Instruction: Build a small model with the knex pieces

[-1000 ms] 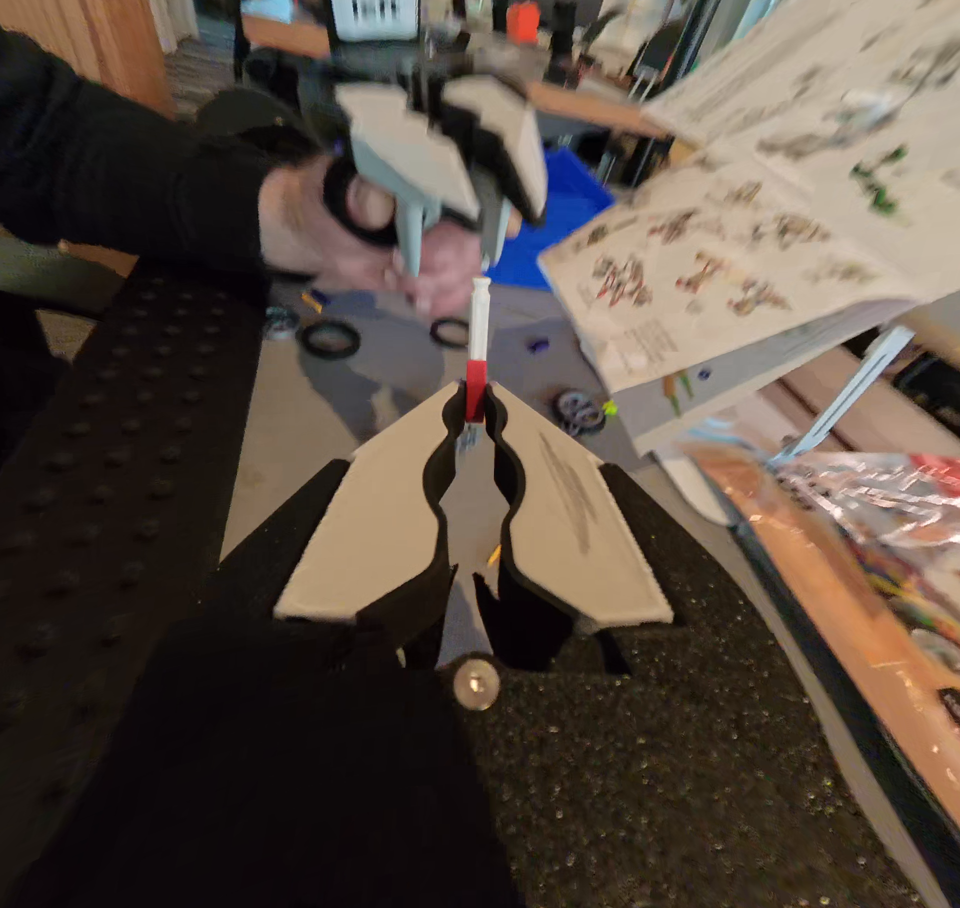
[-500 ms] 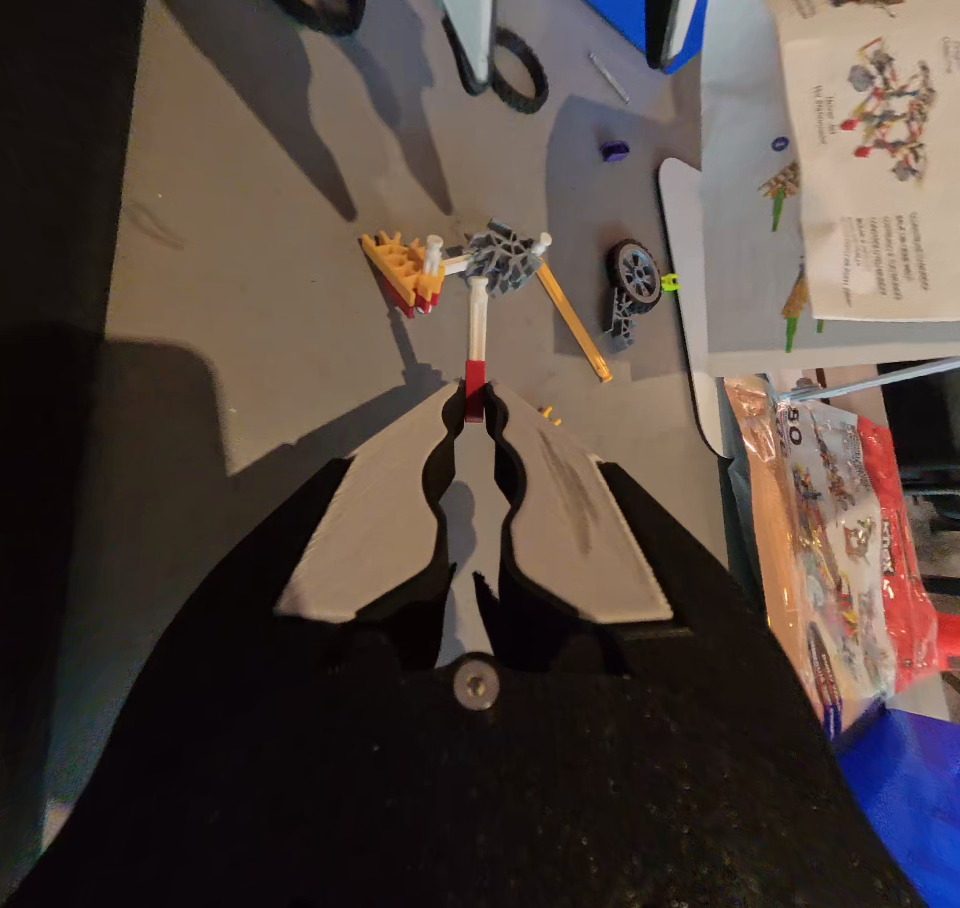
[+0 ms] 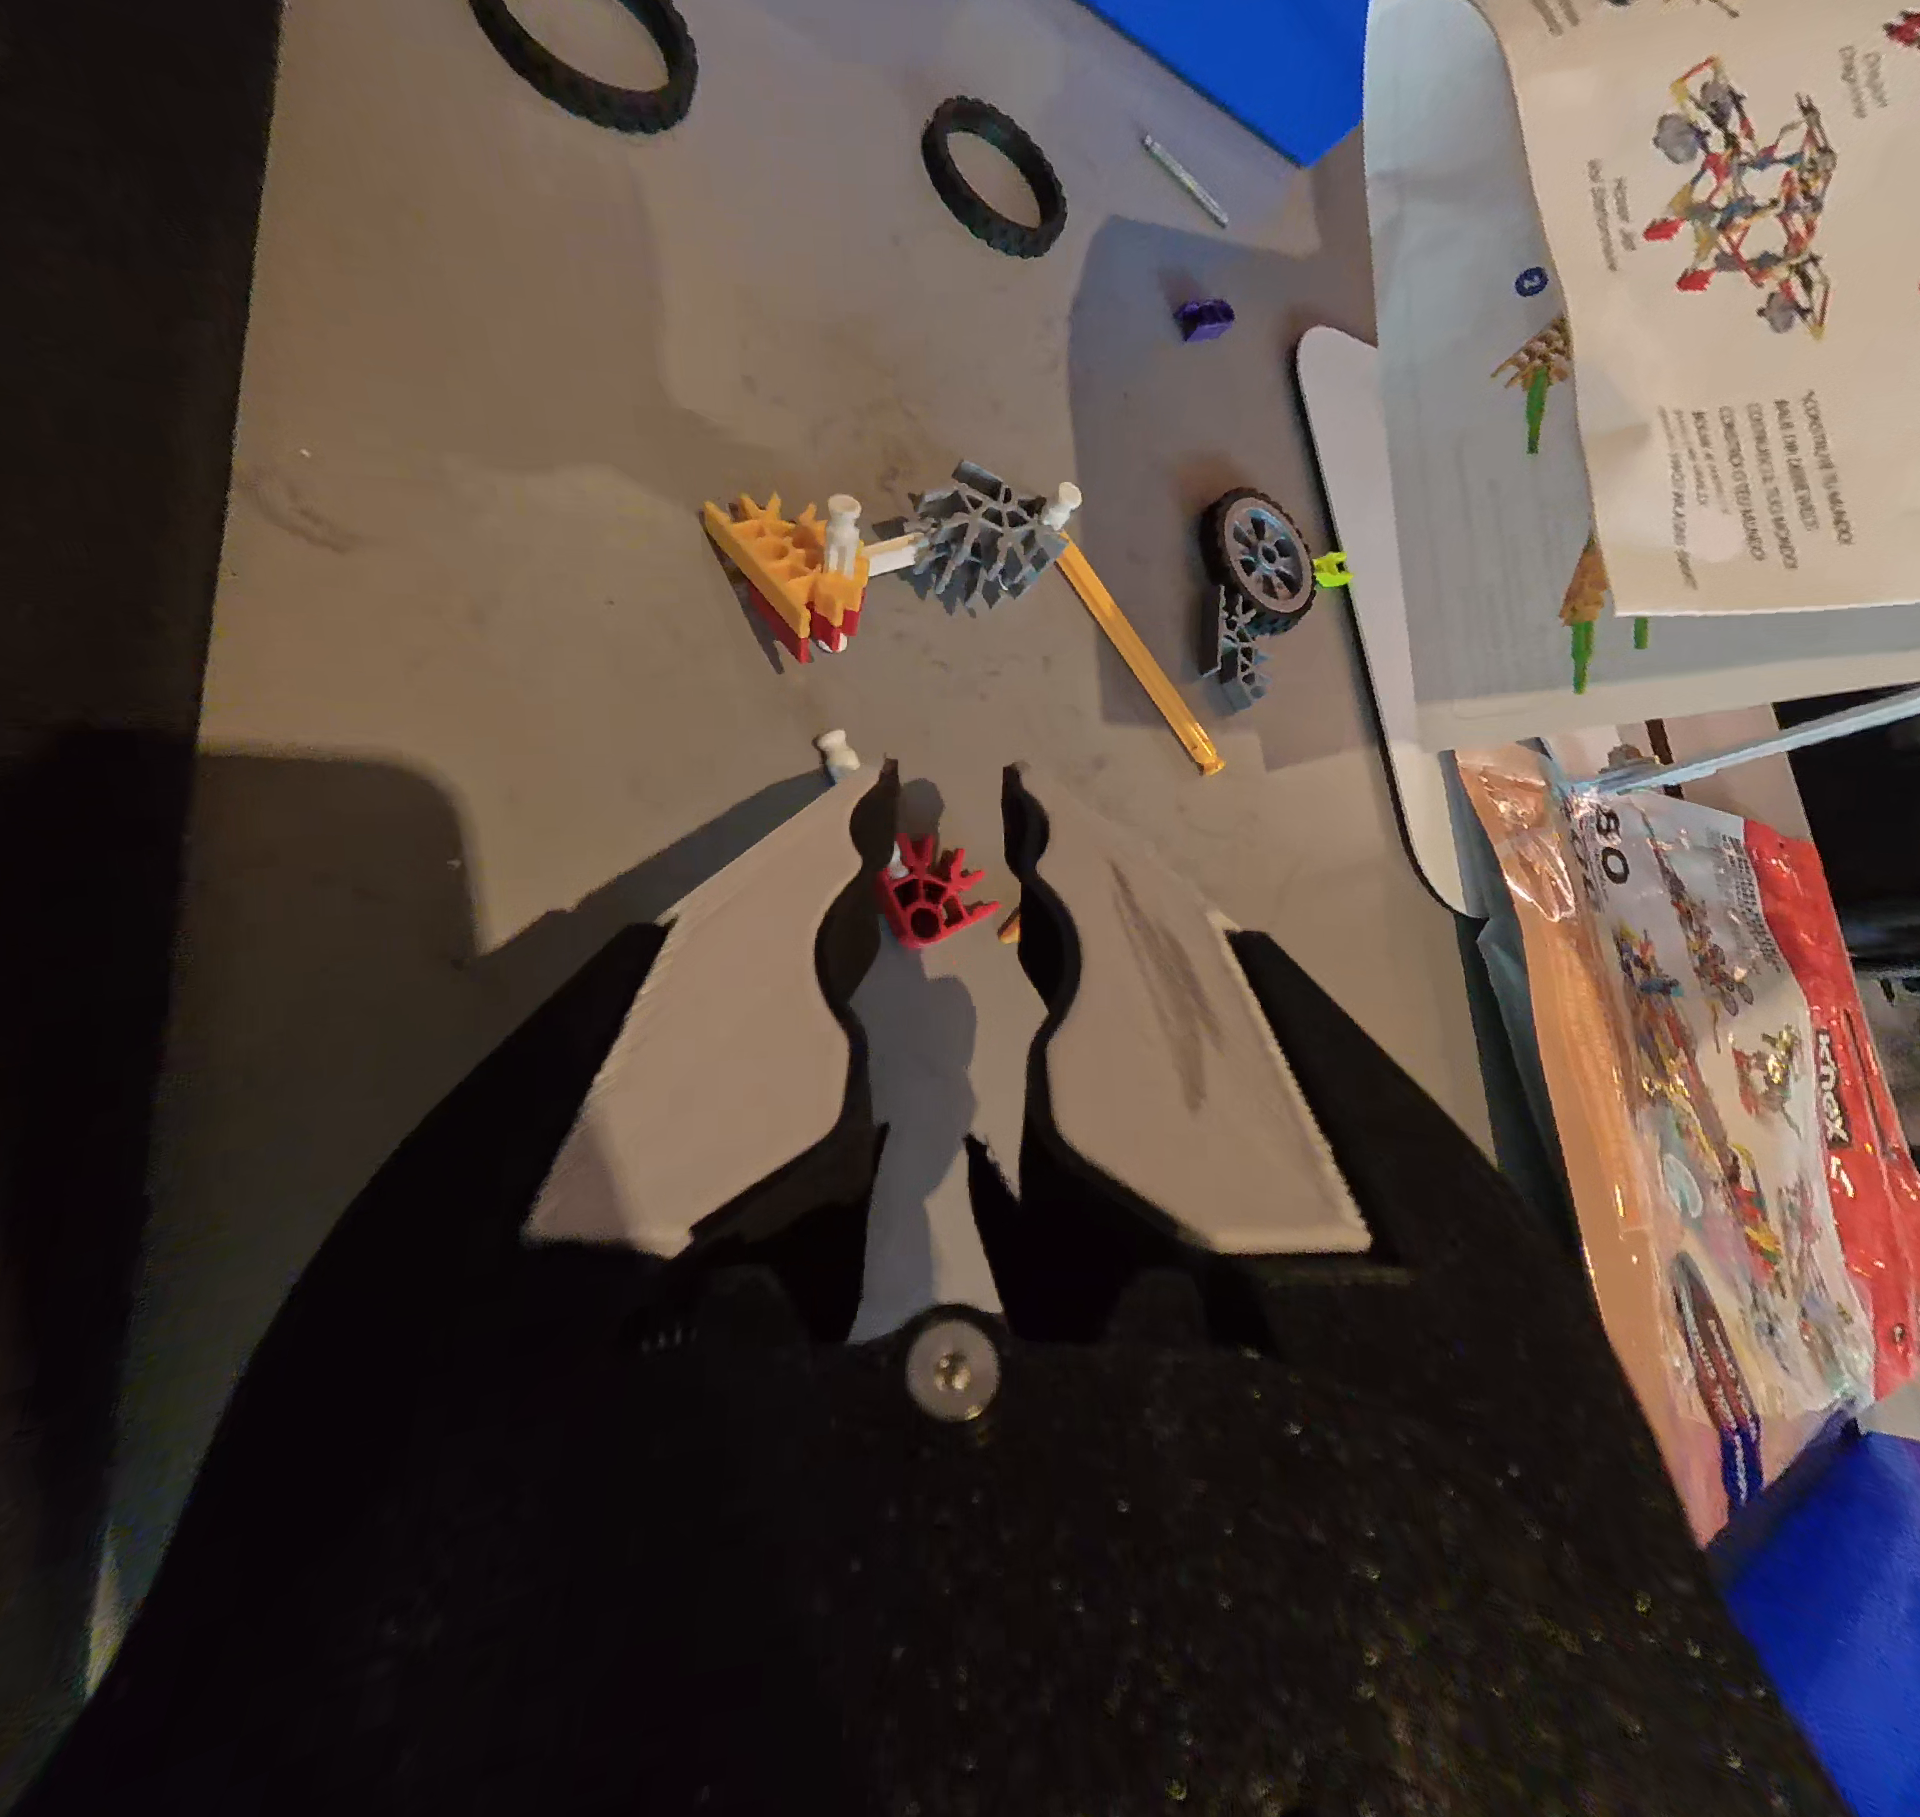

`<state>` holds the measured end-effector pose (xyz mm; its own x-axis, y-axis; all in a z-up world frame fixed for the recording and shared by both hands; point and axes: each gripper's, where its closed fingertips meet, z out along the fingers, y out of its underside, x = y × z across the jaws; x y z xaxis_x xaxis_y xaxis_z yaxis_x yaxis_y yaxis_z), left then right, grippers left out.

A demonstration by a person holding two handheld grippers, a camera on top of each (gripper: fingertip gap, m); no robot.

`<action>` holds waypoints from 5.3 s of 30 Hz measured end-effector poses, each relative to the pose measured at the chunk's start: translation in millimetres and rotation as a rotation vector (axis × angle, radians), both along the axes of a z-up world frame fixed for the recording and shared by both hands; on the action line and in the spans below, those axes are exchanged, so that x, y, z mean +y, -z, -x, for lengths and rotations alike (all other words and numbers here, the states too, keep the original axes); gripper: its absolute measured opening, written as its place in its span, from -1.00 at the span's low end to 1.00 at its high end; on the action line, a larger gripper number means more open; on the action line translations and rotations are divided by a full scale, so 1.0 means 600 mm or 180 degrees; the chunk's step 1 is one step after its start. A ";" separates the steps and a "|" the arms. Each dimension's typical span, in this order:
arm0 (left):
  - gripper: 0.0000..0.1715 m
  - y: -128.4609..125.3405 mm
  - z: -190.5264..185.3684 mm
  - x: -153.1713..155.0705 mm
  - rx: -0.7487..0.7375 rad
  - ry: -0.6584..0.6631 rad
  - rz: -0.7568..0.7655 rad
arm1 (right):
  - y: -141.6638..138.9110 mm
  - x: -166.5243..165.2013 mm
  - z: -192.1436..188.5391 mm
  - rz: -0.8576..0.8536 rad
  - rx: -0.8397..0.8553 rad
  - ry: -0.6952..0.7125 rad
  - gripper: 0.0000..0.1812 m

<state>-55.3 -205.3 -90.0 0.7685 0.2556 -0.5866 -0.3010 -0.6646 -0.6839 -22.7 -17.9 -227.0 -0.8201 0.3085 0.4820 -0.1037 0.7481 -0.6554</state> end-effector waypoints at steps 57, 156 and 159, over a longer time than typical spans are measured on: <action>-0.88 0.226 0.322 -0.209 -0.1688 -0.0527 0.1855 | -0.010 0.033 0.046 0.0442 0.0046 0.0362 -0.82; -0.91 0.083 -0.051 0.070 -0.1745 0.1154 0.0968 | -0.113 -0.098 0.001 0.1053 0.0112 -0.0167 -0.81; -0.91 0.143 -0.063 0.104 -0.1717 0.0935 0.1233 | -0.096 -0.077 0.002 0.0982 0.0057 -0.0109 -0.81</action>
<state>-17.3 -142.8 -175.6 0.9814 -0.1551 -0.1132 -0.1915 -0.8328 -0.5194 -24.1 -64.4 -169.1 -0.8248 0.4149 0.3842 -0.1390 0.5099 -0.8489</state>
